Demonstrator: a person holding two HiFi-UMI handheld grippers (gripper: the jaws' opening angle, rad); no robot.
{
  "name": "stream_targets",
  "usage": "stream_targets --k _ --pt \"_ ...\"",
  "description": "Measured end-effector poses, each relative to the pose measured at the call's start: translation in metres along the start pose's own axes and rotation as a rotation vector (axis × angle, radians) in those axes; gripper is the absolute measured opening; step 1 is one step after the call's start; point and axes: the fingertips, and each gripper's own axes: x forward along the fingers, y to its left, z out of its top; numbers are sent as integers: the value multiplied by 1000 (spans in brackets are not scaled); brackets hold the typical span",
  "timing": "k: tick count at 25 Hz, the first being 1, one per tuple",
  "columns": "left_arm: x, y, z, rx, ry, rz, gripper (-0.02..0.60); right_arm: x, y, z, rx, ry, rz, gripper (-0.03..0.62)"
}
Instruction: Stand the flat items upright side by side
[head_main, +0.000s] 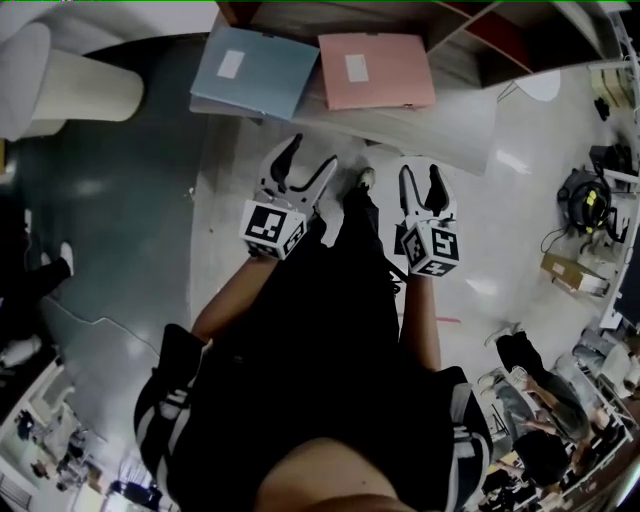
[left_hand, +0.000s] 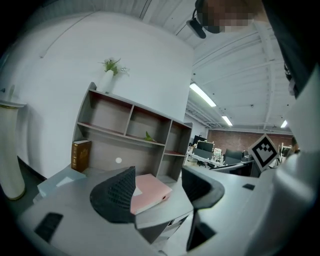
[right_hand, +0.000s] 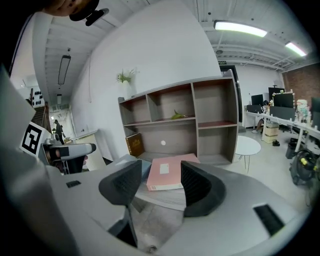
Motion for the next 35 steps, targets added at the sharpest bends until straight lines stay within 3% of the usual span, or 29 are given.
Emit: stream_targets --k 11,22,28,35 --pt "78 16 -47 -86 117 80 288 81 -79 -21 -2 118 67 258" --pt "169 72 -134 -241 233 210 302 189 -157 -78 30 285 142 264" --pt "182 97 -170 -267 280 303 302 217 -183 -107 53 349 149 269" --pt "199 113 -206 -338 329 333 311 249 -207 -125 60 388 136 282"
